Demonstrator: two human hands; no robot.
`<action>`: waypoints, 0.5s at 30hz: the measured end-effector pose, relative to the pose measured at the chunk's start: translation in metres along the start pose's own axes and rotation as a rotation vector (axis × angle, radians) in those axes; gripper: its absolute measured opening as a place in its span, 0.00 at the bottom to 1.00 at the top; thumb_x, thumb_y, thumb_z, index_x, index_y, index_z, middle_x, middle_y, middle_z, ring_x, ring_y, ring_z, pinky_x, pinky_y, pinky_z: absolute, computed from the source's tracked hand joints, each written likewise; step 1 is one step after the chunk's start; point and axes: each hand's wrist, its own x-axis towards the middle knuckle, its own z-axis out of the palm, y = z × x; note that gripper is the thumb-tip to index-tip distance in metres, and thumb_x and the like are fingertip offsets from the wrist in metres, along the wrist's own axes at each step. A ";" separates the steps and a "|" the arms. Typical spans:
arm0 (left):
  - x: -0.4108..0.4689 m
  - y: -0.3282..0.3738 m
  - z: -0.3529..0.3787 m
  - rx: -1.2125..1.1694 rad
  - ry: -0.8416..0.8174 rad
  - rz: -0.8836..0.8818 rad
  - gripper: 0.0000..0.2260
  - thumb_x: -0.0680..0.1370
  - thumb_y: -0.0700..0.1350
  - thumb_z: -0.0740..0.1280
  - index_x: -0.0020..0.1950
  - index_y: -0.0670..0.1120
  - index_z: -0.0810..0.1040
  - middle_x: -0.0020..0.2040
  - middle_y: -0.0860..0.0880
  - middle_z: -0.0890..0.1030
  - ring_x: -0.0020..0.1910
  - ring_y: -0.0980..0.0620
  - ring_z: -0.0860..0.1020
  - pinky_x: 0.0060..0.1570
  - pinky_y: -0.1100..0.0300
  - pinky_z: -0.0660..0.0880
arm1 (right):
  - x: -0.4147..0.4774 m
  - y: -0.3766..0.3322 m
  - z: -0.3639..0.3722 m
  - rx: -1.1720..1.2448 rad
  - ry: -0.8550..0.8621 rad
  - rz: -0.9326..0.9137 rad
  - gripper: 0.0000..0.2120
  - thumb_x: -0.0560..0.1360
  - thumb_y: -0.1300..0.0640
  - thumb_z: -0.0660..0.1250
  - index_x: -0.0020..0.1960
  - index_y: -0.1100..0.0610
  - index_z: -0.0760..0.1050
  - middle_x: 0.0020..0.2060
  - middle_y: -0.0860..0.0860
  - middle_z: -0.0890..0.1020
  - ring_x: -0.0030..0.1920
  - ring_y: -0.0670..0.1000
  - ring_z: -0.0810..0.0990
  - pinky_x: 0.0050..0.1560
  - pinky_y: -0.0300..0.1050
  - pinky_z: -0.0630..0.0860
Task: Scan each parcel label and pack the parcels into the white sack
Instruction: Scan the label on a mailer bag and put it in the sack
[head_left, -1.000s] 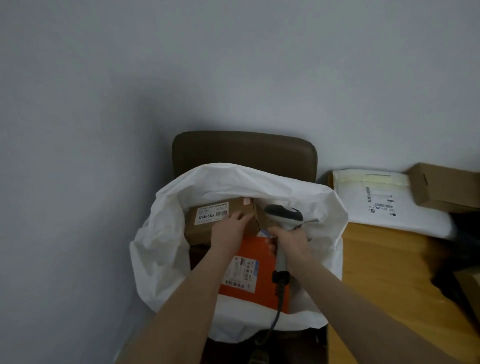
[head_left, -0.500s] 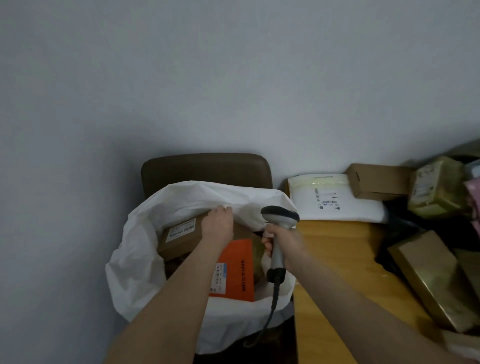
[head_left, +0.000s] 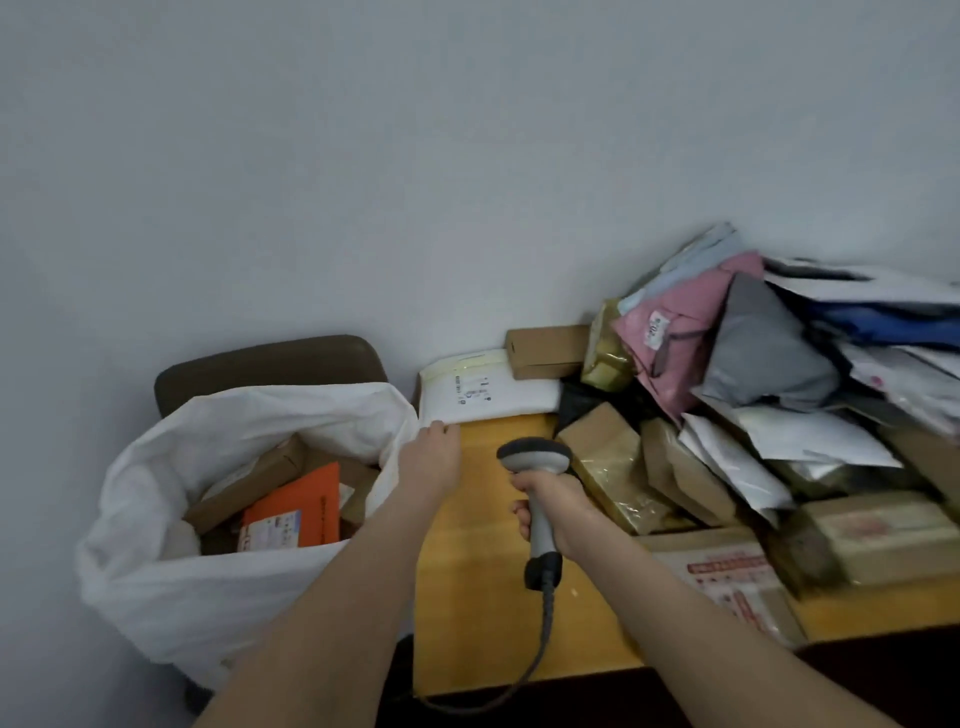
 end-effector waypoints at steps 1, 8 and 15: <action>-0.005 0.020 -0.002 -0.011 -0.008 0.018 0.19 0.78 0.38 0.59 0.69 0.45 0.66 0.63 0.44 0.71 0.61 0.45 0.72 0.52 0.52 0.73 | -0.007 0.000 -0.020 0.001 0.012 0.002 0.06 0.76 0.62 0.66 0.52 0.64 0.74 0.28 0.56 0.75 0.23 0.50 0.70 0.27 0.43 0.70; -0.021 0.130 -0.017 -0.086 -0.033 0.146 0.19 0.78 0.40 0.61 0.70 0.46 0.66 0.64 0.45 0.71 0.61 0.45 0.72 0.50 0.53 0.72 | -0.044 -0.011 -0.131 -0.024 0.201 -0.040 0.06 0.75 0.63 0.67 0.49 0.66 0.75 0.24 0.56 0.75 0.23 0.51 0.71 0.25 0.42 0.70; 0.002 0.206 -0.014 -0.135 -0.105 0.222 0.21 0.79 0.42 0.62 0.72 0.46 0.65 0.63 0.46 0.71 0.60 0.45 0.73 0.48 0.53 0.73 | -0.035 -0.048 -0.207 0.037 0.369 -0.090 0.07 0.73 0.63 0.68 0.40 0.67 0.75 0.19 0.55 0.75 0.19 0.51 0.72 0.24 0.41 0.71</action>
